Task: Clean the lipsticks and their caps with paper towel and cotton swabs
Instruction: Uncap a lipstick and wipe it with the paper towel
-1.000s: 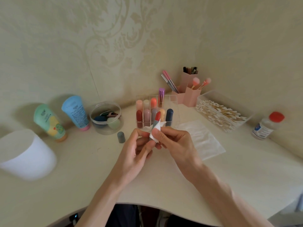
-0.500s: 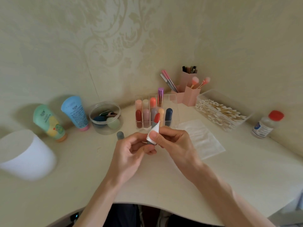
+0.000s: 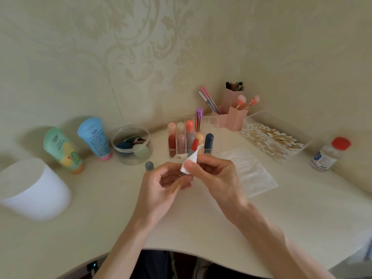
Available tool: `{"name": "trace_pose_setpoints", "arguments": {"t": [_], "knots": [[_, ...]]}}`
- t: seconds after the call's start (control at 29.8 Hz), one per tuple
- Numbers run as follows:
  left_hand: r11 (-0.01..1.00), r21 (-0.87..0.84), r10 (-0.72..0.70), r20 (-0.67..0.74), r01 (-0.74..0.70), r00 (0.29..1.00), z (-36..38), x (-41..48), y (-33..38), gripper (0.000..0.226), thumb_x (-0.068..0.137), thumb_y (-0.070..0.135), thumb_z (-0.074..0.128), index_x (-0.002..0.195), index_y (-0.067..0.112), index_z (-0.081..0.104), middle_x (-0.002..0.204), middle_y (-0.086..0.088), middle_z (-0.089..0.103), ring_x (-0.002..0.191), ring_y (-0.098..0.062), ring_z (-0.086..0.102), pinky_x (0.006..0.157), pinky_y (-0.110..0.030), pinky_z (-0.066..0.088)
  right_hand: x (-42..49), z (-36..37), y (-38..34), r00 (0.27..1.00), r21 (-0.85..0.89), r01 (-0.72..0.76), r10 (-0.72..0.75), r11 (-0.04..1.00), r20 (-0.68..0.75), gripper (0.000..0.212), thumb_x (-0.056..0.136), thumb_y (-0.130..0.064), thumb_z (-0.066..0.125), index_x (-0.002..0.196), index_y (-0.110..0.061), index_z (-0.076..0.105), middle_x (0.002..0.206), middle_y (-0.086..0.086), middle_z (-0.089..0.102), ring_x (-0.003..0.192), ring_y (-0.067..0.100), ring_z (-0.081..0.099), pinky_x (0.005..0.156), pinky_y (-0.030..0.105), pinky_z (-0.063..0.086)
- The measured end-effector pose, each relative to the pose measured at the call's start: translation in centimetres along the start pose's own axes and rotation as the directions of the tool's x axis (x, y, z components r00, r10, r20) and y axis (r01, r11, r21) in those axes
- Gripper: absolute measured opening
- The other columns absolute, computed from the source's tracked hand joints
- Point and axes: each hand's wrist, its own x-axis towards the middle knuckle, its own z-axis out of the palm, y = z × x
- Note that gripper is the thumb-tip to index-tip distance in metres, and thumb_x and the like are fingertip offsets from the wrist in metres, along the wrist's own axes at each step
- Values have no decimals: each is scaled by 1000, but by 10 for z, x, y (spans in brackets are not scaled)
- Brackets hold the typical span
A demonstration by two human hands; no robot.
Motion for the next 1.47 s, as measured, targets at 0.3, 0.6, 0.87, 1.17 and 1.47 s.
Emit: {"name": "trace_pose_setpoints", "arguments": {"t": [0.3, 0.6, 0.87, 1.17, 1.47], "knots": [[1000, 9, -9, 95, 8, 995, -5, 0, -1, 18, 84, 18, 74, 97, 6, 77, 77, -8, 76, 63, -20, 69, 64, -25, 56, -1, -3, -6, 998, -7, -11, 11, 1000, 66, 17, 95, -15, 77, 95, 2, 79, 90, 28, 66, 77, 31, 62, 80, 45, 55], [999, 36, 5, 212, -13, 977, -6, -2, -5, 24, 103, 14, 54, 110, 5, 75, 91, -9, 74, 64, -20, 64, 67, -29, 55, 0, -12, -16, 991, -47, -55, 60, 997, 117, 18, 92, -17, 78, 96, 1, 80, 92, 34, 65, 75, 27, 56, 84, 39, 51], [998, 69, -15, 315, -7, 949, -4, -4, 1, 22, 107, 26, 51, 104, 16, 70, 84, 1, 67, 72, -19, 57, 70, -27, 50, 2, -13, -9, 998, -97, -30, 36, 995, 58, 21, 91, -26, 83, 96, -6, 82, 86, 38, 57, 73, 40, 60, 83, 50, 52], [997, 54, 53, 105, -58, 993, -2, -2, -3, 20, 93, 19, 67, 111, 13, 74, 89, -6, 76, 66, -24, 70, 59, -28, 51, 0, -5, -9, 999, -45, -36, 37, 998, 10, 17, 91, -17, 80, 98, -1, 81, 91, 33, 67, 81, 28, 65, 82, 32, 56], [992, 116, 33, 207, -58, 978, -3, -3, -1, 26, 99, 21, 65, 125, 16, 70, 102, 0, 76, 80, -18, 71, 72, -25, 55, -1, -7, -12, 1000, -39, -6, 6, 999, -14, 16, 91, -16, 79, 97, -1, 81, 91, 30, 68, 75, 23, 65, 76, 25, 53]]}}
